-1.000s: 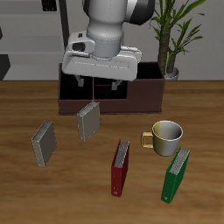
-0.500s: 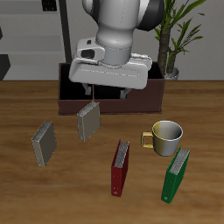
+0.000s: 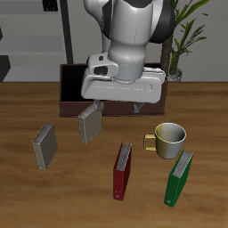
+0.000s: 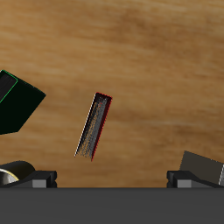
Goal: Place the red book into the back desk caddy's right compartment
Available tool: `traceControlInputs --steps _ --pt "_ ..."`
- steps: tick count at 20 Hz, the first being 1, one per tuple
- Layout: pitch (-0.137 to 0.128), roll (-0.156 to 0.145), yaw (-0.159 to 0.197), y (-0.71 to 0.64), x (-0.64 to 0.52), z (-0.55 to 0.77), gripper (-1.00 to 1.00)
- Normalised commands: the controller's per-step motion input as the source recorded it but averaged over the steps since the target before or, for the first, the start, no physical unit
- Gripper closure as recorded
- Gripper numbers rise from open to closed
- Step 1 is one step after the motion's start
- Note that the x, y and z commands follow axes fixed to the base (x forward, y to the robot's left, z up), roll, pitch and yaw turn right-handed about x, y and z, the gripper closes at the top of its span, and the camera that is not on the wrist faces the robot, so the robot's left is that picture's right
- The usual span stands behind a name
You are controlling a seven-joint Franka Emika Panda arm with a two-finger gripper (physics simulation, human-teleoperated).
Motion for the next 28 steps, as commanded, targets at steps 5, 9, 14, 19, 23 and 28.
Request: traceControlInputs --steps 5,9,14,19,23,28 --pt "0.0 0.035 0.023 0.08 0.26 -0.18 -1.0" --pt "0.002 0.052 -0.014 -0.01 0.15 -0.18 -1.0" --pt "-0.003 0.029 -0.02 -0.04 0.09 -0.16 -1.0" --pt "-0.028 0.01 -0.007 0.08 0.04 -0.22 -1.0" --pt "-0.007 0.01 -0.016 0.1 0.01 -0.15 -1.0" --pt "0.007 0.004 -0.036 0.1 0.07 -0.4 -1.0"
